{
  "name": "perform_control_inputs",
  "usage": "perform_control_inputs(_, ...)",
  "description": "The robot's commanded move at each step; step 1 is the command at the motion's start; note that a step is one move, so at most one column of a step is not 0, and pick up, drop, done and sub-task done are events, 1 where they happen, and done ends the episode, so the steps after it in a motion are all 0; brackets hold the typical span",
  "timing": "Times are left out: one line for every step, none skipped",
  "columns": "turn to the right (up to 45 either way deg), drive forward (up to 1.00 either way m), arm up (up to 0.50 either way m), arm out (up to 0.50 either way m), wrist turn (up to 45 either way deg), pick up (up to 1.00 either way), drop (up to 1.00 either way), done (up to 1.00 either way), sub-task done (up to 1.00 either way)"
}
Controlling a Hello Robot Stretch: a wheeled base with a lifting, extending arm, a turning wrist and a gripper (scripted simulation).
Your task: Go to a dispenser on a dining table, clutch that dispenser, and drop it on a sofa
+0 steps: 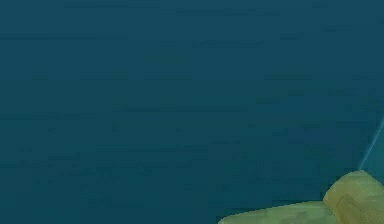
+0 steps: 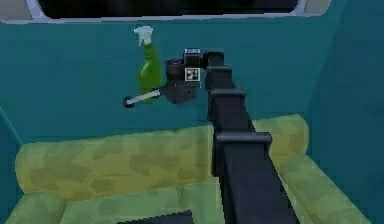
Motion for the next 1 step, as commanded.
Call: perform_control_inputs(0.0, 0.0, 0.0, 0.0, 39.0, 0.0, 0.0, 0.0, 0.0)
